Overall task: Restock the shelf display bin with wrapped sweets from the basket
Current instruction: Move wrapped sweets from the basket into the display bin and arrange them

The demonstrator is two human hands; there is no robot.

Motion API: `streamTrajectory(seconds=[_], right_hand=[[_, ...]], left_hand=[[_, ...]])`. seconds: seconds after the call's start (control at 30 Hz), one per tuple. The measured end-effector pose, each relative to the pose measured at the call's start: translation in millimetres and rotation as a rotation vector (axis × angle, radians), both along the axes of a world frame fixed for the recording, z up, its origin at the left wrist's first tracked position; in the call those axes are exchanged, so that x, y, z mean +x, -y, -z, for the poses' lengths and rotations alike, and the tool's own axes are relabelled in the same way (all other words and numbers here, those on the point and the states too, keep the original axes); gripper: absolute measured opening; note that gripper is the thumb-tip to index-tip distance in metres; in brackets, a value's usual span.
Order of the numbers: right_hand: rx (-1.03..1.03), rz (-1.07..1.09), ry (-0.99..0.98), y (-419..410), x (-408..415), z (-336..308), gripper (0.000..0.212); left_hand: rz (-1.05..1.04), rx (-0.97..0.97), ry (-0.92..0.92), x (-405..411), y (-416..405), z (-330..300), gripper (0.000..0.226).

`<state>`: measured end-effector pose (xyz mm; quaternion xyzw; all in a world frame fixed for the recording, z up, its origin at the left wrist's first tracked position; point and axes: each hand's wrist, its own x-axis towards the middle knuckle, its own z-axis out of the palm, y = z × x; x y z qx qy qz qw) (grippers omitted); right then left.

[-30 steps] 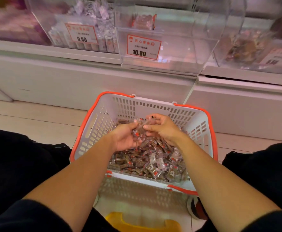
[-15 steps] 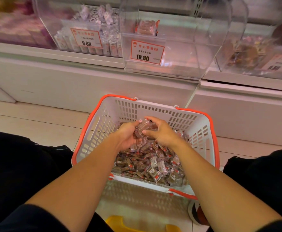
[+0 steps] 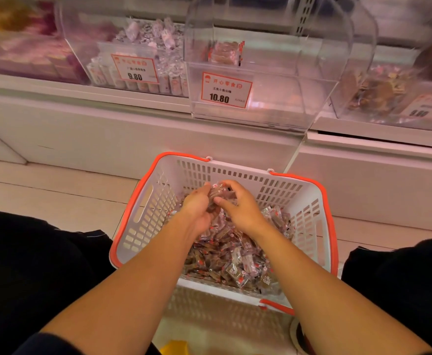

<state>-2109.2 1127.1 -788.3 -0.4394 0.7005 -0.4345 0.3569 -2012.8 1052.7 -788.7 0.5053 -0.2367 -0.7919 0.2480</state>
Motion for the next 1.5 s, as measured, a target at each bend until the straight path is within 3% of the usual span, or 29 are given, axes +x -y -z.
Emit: streamTrajectory(seconds=[0.23, 0.4, 0.6, 0.73, 0.83, 0.97, 1.07, 1.17, 1.23, 1.37, 1.5], right_hand=[[0.042, -0.098, 0.003, 0.0, 6.7, -0.6, 0.059], [0.004, -0.036, -0.023, -0.7, -6.1, -19.1, 0.041], [0.002, -0.142, -0.201, 0.2, -33.2, -91.8, 0.035], [-0.141, -0.109, -0.314, 0.4, -38.9, -158.7, 0.028], [-0.346, -0.049, -0.3, 4.1, -46.6, -210.6, 0.023], [-0.513, 0.097, -0.166, 33.9, -81.3, -266.7, 0.029], [-0.23, 0.111, -0.369, 82.8, -110.7, -281.1, 0.02], [0.058, -0.057, -0.544, 133.7, -122.0, -270.0, 0.019], [0.157, -0.155, -0.59, 160.1, -120.8, -256.2, 0.02], [0.252, -0.233, -0.709, 196.5, -110.4, -232.6, 0.027], [0.181, -0.277, -0.93, 207.8, -101.6, -220.6, 0.035]], left_hand=[[0.025, 0.003, -0.114, -2.3, -0.3, -6.6, 0.04], [0.165, -0.19, 0.046, 3.1, 7.7, -16.4, 0.03], [0.286, -0.259, 0.056, -0.9, 9.9, -89.4, 0.056], [0.464, -0.444, 0.014, -9.6, 18.1, -159.7, 0.065], [0.527, -0.587, -0.09, -3.8, 41.2, -215.7, 0.06], [0.291, -1.161, 0.285, 20.9, 95.3, -263.5, 0.045], [0.227, -1.325, 0.501, 34.2, 128.9, -255.5, 0.037], [0.333, -1.377, 0.701, 29.8, 143.4, -240.9, 0.04], [0.384, -1.402, 0.728, 24.0, 147.0, -237.5, 0.041], [0.511, -1.488, 0.741, 13.7, 148.9, -228.3, 0.03], [0.501, -1.557, 0.755, 10.4, 150.3, -224.9, 0.028]])
